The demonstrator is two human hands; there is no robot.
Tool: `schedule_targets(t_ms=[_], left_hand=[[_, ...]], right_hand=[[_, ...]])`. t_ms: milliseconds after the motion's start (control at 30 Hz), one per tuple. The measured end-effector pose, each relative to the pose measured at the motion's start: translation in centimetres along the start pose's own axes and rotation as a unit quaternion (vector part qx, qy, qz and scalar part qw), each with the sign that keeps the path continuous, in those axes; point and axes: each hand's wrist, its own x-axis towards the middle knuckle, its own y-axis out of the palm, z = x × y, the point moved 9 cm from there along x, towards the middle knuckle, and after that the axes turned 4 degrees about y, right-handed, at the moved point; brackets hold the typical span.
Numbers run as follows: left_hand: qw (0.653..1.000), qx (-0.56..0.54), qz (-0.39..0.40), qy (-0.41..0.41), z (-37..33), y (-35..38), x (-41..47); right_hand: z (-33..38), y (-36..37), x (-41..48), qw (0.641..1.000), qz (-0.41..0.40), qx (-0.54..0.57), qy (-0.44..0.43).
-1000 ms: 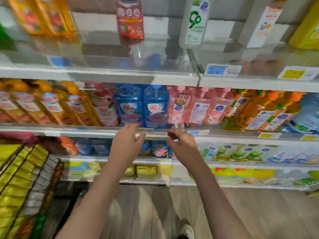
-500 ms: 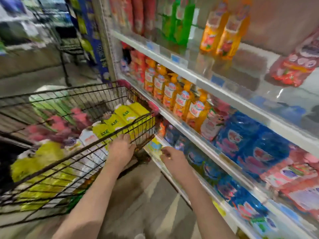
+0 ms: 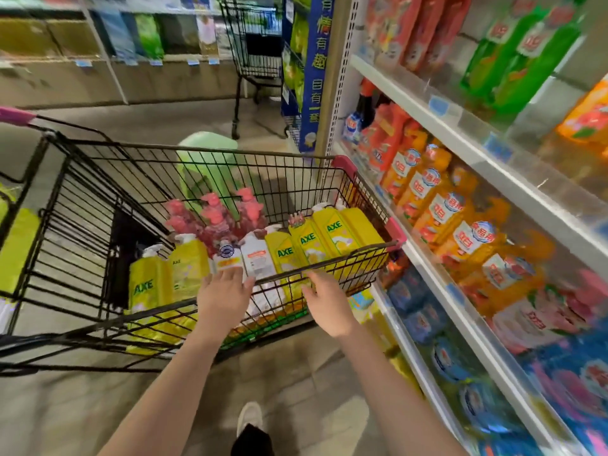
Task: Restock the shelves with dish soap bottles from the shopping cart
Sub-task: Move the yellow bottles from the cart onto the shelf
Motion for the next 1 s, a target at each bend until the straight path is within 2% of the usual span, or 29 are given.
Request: schedule_targets(t_ms=[67, 167, 233, 333, 433, 567, 667, 1000], left_hand=[[0.999, -0.031, 0.032, -0.004, 1.1, 0.3, 1.3], [0.994, -0.059, 0.09, -0.028, 2.7, 1.6, 3.0], [0.991, -0.071, 0.108, -0.021, 2.9, 2.2, 4.5], [0.99, -0.087, 0.111, 0.01, 1.7, 2.3, 7.2], [0.988, -0.08, 0.124, 0.047, -0.2, 2.6, 9.6], [0.98, -0.076, 0.173, 0.061, -2.1, 5.0, 13.6], [0.977, -0.088, 0.19, 0.047, -3.0, 6.7, 17.3], [0.958, -0.158, 0.218, -0.101, -2.0, 11.5, 27.2]], right_hand=[[1.5, 1.6, 3.2, 0.999, -0.011, -0.029, -0.009], [2.4, 4.1, 6.5, 0.991, 0.027, -0.13, 0.028], [2.4, 4.6, 7.7, 0.985, 0.025, -0.16, 0.055], [1.4, 3.8, 9.4, 0.99, -0.055, -0.124, 0.051], [-0.7, 2.7, 10.7, 0.984, -0.024, -0.146, 0.1], [-3.3, -0.1, 12.1, 0.987, -0.043, -0.109, 0.114], [-5.4, -0.9, 13.5, 0.987, -0.019, -0.092, 0.134], [-7.1, 0.0, 16.0, 0.983, 0.087, -0.105, 0.121]])
